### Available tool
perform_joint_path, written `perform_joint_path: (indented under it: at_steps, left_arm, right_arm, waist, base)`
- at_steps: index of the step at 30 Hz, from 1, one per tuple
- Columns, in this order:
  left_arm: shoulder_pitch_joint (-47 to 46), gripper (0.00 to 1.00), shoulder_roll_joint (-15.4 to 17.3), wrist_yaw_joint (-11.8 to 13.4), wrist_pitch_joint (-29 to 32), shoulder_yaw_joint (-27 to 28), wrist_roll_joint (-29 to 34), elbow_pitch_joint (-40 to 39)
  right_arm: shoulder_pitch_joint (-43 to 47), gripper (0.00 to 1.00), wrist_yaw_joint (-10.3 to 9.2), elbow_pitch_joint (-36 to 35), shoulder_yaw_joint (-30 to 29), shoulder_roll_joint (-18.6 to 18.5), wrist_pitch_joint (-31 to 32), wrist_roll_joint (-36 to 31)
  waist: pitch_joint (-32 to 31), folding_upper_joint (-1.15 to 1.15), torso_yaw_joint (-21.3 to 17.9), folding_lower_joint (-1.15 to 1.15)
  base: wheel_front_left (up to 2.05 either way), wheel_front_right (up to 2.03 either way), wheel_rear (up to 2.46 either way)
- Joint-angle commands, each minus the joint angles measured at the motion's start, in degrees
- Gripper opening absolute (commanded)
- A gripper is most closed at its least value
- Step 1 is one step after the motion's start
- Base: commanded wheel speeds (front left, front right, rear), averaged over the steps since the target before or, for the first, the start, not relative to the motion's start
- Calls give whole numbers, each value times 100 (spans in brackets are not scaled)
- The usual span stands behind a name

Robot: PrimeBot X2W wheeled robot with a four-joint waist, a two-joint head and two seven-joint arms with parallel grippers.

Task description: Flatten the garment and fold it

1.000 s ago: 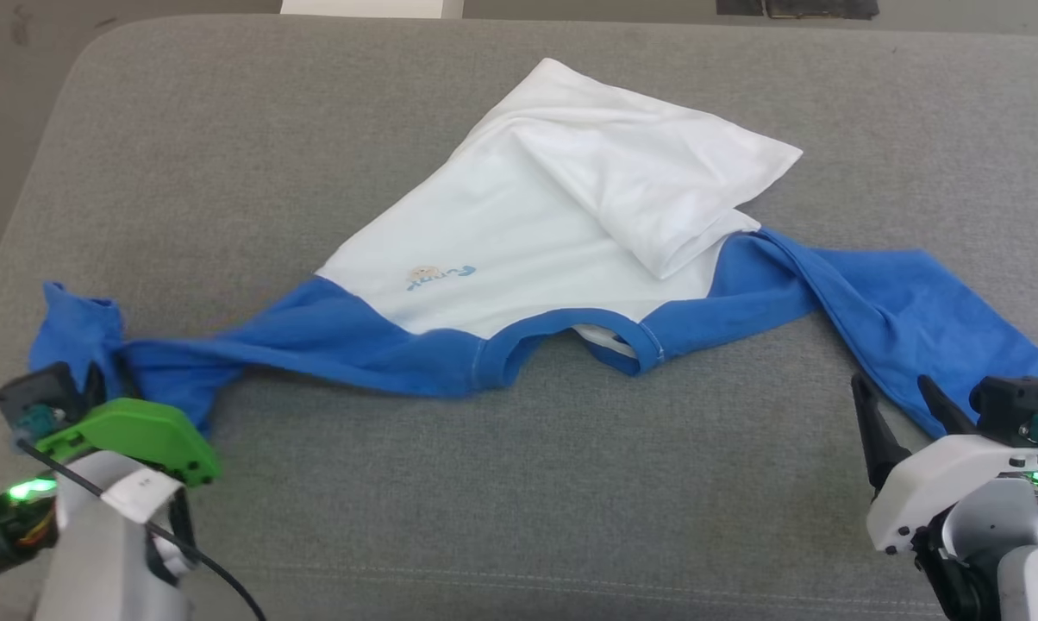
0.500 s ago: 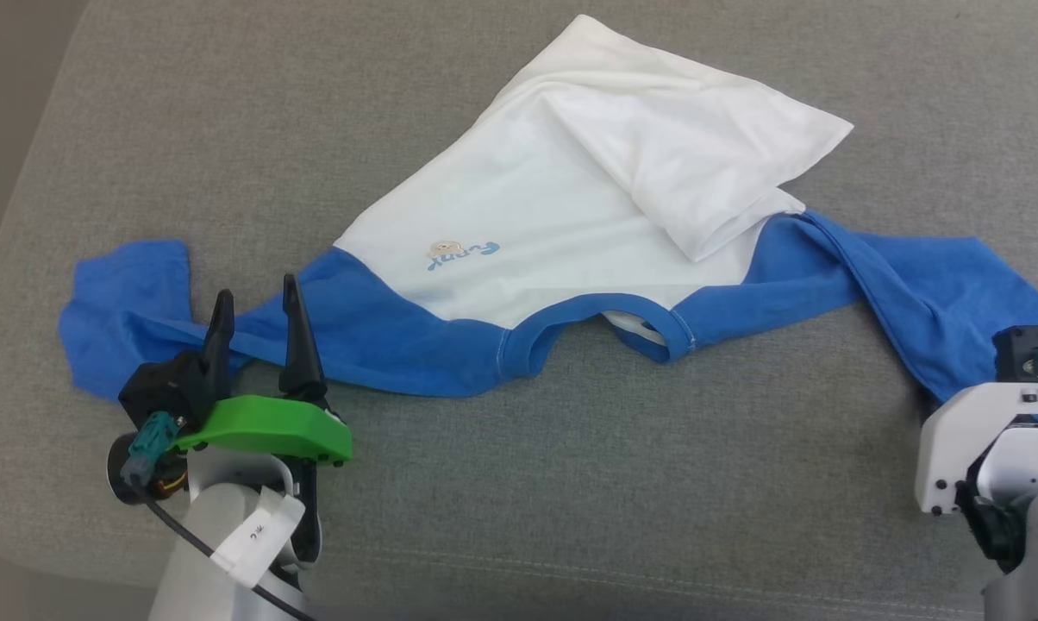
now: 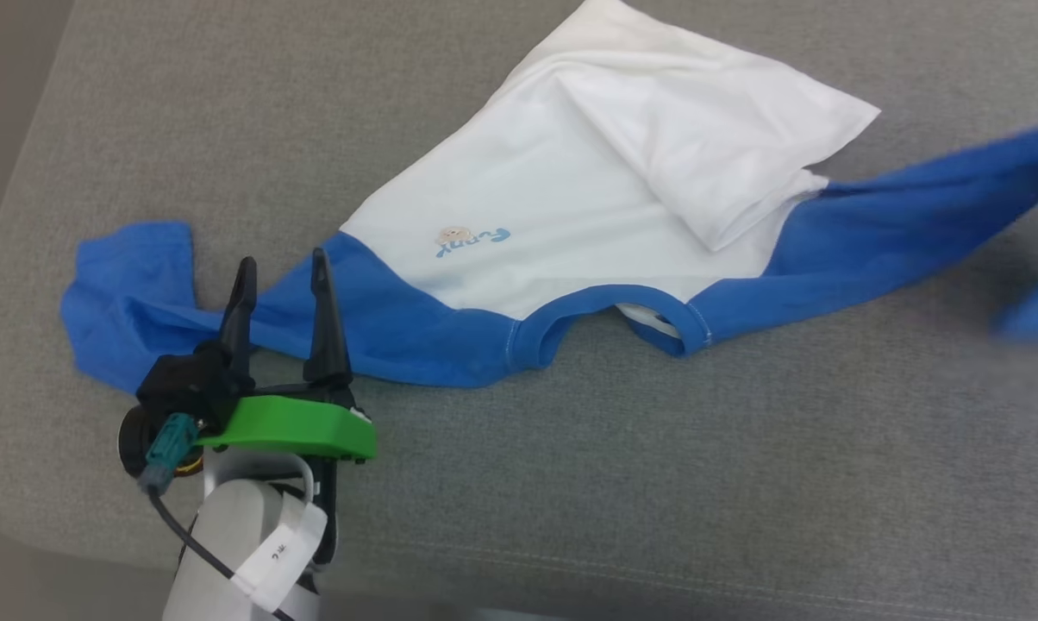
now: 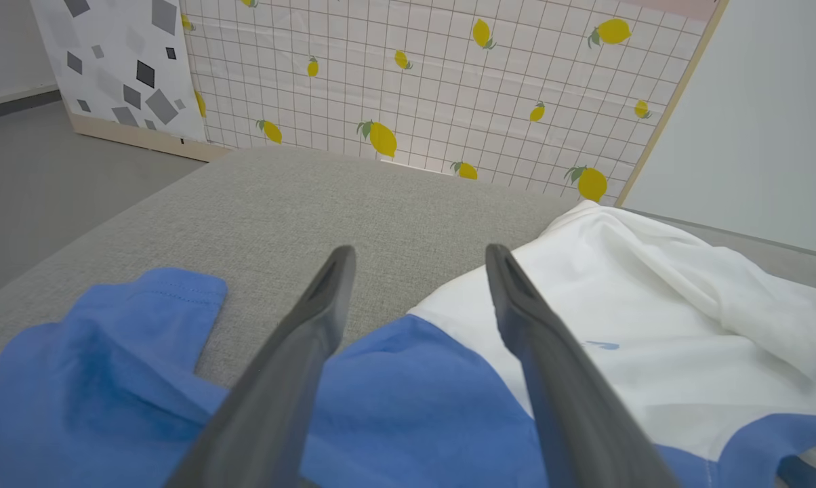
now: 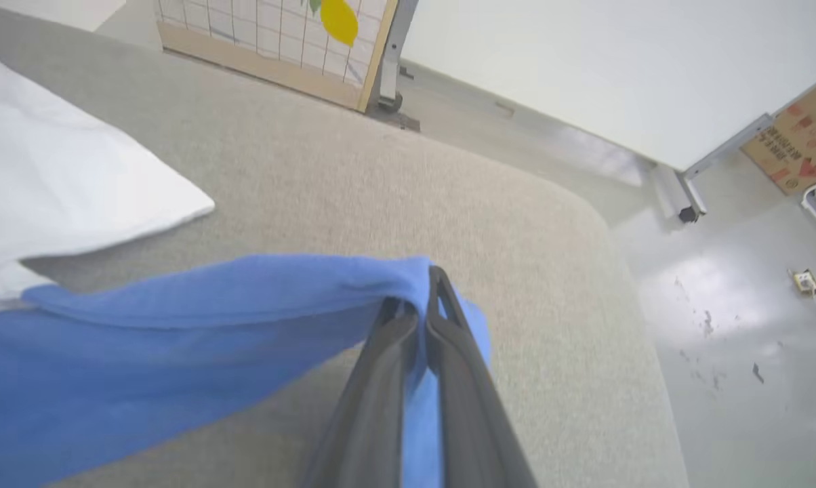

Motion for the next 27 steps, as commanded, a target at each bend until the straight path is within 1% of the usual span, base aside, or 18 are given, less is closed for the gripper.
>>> perform_joint_path:
  at_steps: [1, 2, 6, 8, 11, 13, 16, 20, 23, 27]
  left_arm:
    - [-93, 100, -14, -24, -26, -60, 24, -39]
    - [-133, 100, -15, -11, -26, -121, 2, -38]
    - [-291, 100, -16, 21, -27, -334, -105, -66]
    - [-365, 100, -16, 52, -27, -422, -155, -100]
    - [-448, 100, -16, 89, -27, -523, -229, -147]
    - [-487, 100, -16, 115, -27, -567, -260, -175]
    - [-509, 100, -16, 159, -27, -578, -282, -213]
    - [-468, 100, -17, 197, -27, -518, -253, -227]
    - [-380, 100, -17, 200, -27, -427, -194, -248]
    - [-224, 100, -17, 165, -27, -306, -97, -277]
  right_arm:
    - [-384, 0, -11, 97, 219, -179, -65, 42]
    - [-685, 0, -11, 223, 434, -336, -106, 84]
    - [-1632, 0, -11, 779, 992, -639, -296, 105]
    - [-1938, 0, -11, 1110, 1292, -697, -325, 130]
    - [-2221, 0, -11, 1559, 1639, -675, -303, 272]
    - [-2310, 100, -11, 1827, 1869, -627, -261, 462]
    - [-2340, 100, -11, 2051, 2292, -655, -338, 820]
    - [-2198, 100, -11, 2068, 2570, -746, -485, 1280]
    - [-1847, 100, -11, 1854, 2448, -685, -507, 1565]
    - [-1032, 100, -11, 1135, 1985, -425, -700, 1757]
  waist:
    - [218, 0, 213, 0]
    - [301, 0, 297, 0]
    - [577, 0, 609, 0]
    - [696, 0, 765, 0]
    - [850, 0, 947, 0]
    - [913, 0, 1023, 0]
    - [947, 0, 1072, 0]
    - [838, 0, 1006, 0]
    - [663, 0, 884, 0]
    - [382, 0, 683, 0]
  base:
    - [0, 0, 0]
    - [0, 0, 0]
    - [0, 0, 0]
    - [0, 0, 0]
    - [0, 0, 0]
    - [0, 0, 0]
    - [0, 0, 0]
    - [0, 0, 0]
    - [0, 0, 0]
    - [0, 0, 0]
